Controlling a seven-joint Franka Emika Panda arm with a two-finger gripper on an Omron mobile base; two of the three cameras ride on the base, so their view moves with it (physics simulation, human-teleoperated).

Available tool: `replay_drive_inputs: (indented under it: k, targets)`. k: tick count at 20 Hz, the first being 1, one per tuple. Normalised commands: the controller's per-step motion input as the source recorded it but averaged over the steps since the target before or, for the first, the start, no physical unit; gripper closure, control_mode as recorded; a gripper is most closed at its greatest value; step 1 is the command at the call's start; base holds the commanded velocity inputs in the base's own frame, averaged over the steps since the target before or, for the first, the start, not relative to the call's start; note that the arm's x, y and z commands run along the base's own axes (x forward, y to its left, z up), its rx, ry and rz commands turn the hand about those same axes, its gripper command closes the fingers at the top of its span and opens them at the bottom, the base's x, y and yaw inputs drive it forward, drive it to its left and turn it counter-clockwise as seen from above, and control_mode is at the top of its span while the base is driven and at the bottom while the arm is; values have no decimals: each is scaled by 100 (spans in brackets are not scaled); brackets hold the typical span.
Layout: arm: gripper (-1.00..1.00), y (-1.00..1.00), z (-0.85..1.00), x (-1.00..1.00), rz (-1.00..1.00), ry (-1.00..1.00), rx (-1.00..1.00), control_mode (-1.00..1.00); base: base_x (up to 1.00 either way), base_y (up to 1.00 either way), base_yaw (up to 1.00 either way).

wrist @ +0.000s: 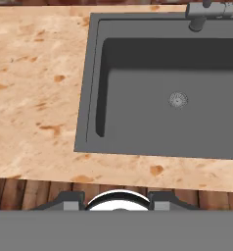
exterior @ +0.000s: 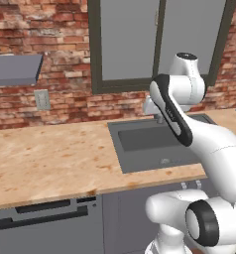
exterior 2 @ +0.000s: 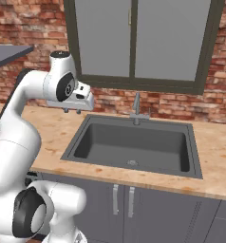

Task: Open the dishwasher door and pull out the top rack.

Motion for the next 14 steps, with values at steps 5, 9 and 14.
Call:
replay_drive_inputs:
  k: [5, 9, 14]
  targets:
    - [-100, 27, 0, -20, 5, -1, -2, -100, 0, 0, 0]
    - [-100, 48, -1, -28, 5, -6, -7, -100, 0, 0, 0]
    - [-100, 47, -13, -37, 4, -6, -8, -100, 0, 0, 0]
